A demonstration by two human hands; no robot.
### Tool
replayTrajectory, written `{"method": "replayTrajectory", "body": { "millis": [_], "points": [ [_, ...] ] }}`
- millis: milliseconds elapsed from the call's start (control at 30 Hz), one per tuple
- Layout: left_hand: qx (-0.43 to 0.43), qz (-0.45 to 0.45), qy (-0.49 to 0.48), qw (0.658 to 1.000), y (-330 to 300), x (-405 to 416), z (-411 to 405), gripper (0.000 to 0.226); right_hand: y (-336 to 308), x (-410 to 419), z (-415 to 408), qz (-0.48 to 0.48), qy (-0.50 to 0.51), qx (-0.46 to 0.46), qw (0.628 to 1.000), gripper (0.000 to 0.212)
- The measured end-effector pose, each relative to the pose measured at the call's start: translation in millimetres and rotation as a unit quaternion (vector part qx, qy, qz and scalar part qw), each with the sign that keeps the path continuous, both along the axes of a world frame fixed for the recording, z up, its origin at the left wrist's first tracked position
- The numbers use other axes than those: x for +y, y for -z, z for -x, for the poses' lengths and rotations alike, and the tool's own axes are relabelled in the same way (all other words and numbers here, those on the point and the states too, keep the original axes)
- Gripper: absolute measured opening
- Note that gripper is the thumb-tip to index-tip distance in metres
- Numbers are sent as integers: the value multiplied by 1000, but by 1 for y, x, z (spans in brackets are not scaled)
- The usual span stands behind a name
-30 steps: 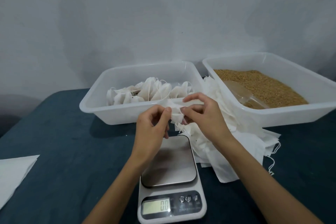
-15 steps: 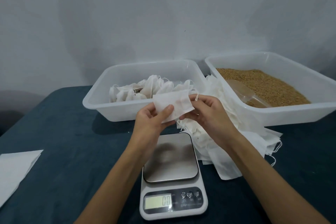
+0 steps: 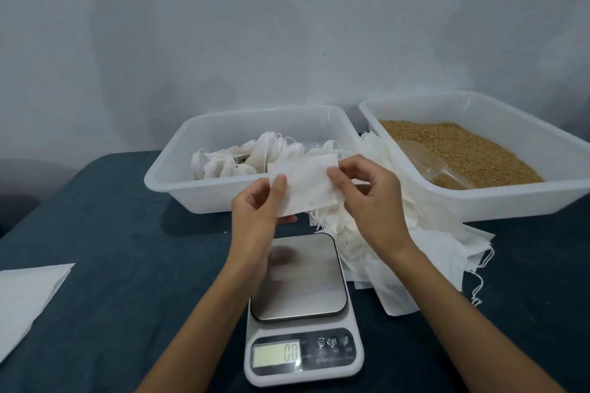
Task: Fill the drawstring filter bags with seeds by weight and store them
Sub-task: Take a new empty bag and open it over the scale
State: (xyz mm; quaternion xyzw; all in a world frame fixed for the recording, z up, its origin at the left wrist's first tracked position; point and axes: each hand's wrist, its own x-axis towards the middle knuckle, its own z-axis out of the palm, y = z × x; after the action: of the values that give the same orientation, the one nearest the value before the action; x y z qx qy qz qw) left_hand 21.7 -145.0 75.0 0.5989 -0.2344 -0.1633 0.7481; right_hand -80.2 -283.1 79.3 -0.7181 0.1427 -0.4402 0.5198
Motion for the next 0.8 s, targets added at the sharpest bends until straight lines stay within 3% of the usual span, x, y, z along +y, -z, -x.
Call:
{"method": "replayTrajectory", "body": {
  "millis": [67,233,400,533,633,667,733,800],
  "points": [
    [-3,-2,-15,1000,0,1,-2,43,0,2,0,-8,-26,1,1000,12],
    [43,2,12,999,2,1,-5,28,2,5,1,5,-120,24,993,26],
    [38,2,-10,999,5,0,-8,24,4,3,0,-4,-105,14,994,42],
    [46,1,-15,999,2,0,-6,28,0,8,2,-9,-127,26,991,38],
    [33,-11,-38,999,1,1,-7,19,-2,9,3,-8,-121,30,992,46],
    [12,-19,-58,998,1,2,-6,15,-2,9,4,-6,-113,31,993,45],
    [-109,-50,-102,988,-1,5,-5,11,-5,10,5,5,-87,39,995,39],
    [-255,-82,-78,960,-2,10,-1,35,-9,8,7,17,-79,54,995,40]
  ]
}}
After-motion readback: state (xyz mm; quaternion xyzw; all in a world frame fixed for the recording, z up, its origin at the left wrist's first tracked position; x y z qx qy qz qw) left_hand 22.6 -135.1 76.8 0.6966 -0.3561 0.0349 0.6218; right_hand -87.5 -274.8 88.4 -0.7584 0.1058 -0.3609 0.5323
